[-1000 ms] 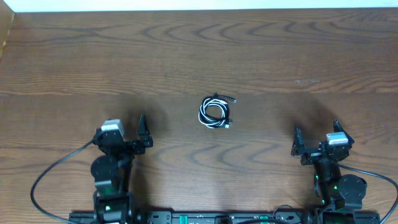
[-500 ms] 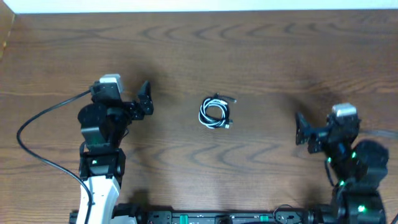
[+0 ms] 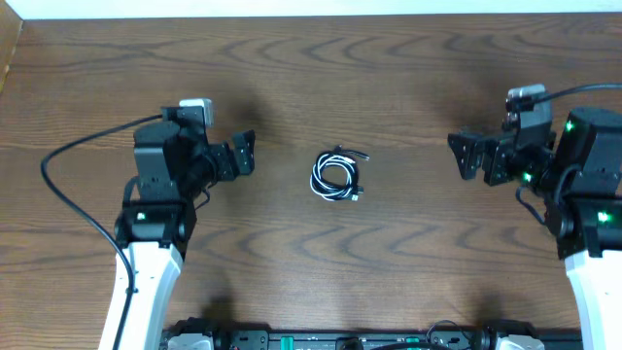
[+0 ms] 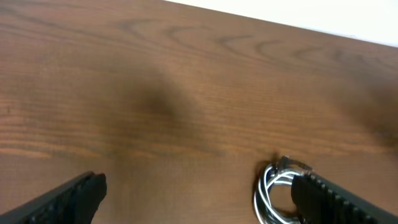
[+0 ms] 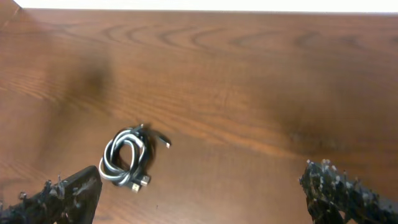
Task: Untangle cables
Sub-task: 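Move both grippers forward toward the black and white cable coil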
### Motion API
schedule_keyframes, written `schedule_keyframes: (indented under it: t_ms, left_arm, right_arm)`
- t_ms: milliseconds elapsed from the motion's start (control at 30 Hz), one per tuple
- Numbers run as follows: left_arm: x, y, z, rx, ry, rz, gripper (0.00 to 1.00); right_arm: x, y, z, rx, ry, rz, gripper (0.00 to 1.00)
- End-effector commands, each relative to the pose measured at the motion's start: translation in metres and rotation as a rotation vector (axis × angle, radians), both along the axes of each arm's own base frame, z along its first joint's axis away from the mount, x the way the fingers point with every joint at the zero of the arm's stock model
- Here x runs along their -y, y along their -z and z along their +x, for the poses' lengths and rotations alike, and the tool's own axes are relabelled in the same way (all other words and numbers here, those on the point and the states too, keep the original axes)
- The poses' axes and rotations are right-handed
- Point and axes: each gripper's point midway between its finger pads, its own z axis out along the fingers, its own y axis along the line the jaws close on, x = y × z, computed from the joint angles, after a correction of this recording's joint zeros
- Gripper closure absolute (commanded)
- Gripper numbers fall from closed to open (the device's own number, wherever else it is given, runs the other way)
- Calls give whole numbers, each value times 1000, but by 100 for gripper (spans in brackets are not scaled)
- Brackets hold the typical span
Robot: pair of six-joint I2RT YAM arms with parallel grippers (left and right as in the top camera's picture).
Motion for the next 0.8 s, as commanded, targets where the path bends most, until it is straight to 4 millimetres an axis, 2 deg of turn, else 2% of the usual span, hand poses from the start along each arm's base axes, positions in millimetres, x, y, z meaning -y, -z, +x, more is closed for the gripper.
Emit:
schedule_keyframes:
  t_ms: [0, 67, 100, 233, 333, 400, 433, 500, 600, 767]
  left_arm:
    - [6, -5, 9, -80, 22, -7, 0]
    - [18, -3, 9, -124, 84, -12, 0]
    - [31, -4, 9, -116, 166, -14, 0]
    - [63, -16, 4, -65, 330, -82, 0]
    - [89, -26, -13, -87, 447, -225, 0]
    - [91, -26, -13, -92, 457, -234, 0]
    - [92, -23, -14, -104, 456, -239, 7]
    - [93, -11, -10, -184, 388, -280, 23]
    - [89, 16, 0, -284, 219, -258, 23]
    - [102, 57, 7, -398, 73, -203, 25]
  right_arm:
    - [-9, -19, 7, 52, -36, 43, 1]
    - [-16, -21, 4, 43, -66, 84, 1]
    - [-19, -22, 3, 44, -80, 94, 1]
    - [-18, -19, 4, 35, -75, 90, 1]
    - [-19, -8, 9, -3, -77, 95, 4]
    - [-23, 3, 15, -35, -87, 99, 7]
    - [-26, 8, 18, -46, -95, 100, 9]
    - [-33, 17, 28, -67, -101, 116, 11]
    - [-34, 24, 38, -79, -87, 133, 13]
    - [-20, 40, 52, -121, 28, 108, 16]
